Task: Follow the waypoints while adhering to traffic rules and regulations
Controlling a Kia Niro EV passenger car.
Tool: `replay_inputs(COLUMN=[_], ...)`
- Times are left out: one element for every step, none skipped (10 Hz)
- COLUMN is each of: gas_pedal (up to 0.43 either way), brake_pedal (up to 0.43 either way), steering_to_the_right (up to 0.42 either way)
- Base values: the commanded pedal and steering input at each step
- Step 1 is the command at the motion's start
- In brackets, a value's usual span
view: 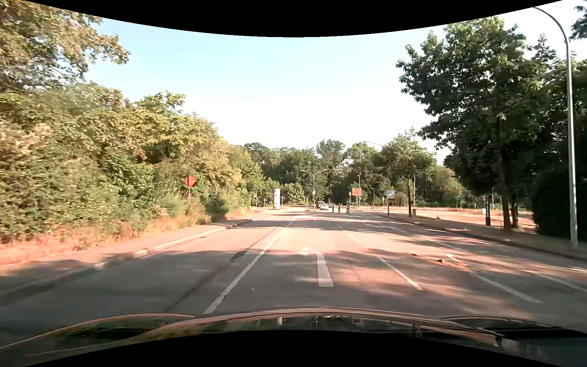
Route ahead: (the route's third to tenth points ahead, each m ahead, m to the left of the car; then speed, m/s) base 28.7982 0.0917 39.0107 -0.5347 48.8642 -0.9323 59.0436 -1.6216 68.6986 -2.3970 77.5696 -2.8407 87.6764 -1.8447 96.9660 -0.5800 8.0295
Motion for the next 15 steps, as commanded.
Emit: replay_inputs(gas_pedal=[0.067,0.067,0.067,0.067,0.067,0.067,0.067,0.067,0.067,0.067,0.067,0.067,0.067,0.067,0.067], brake_pedal=[0.000,0.000,0.000,0.000,0.000,0.000,0.000,0.000,0.000,0.000,0.000,0.000,0.000,0.000,0.000], steering_to_the_right=[0.006,0.006,0.006,0.006,0.006,0.006,0.006,0.006,0.007,0.008,0.009,0.010,0.011,0.013,0.013])
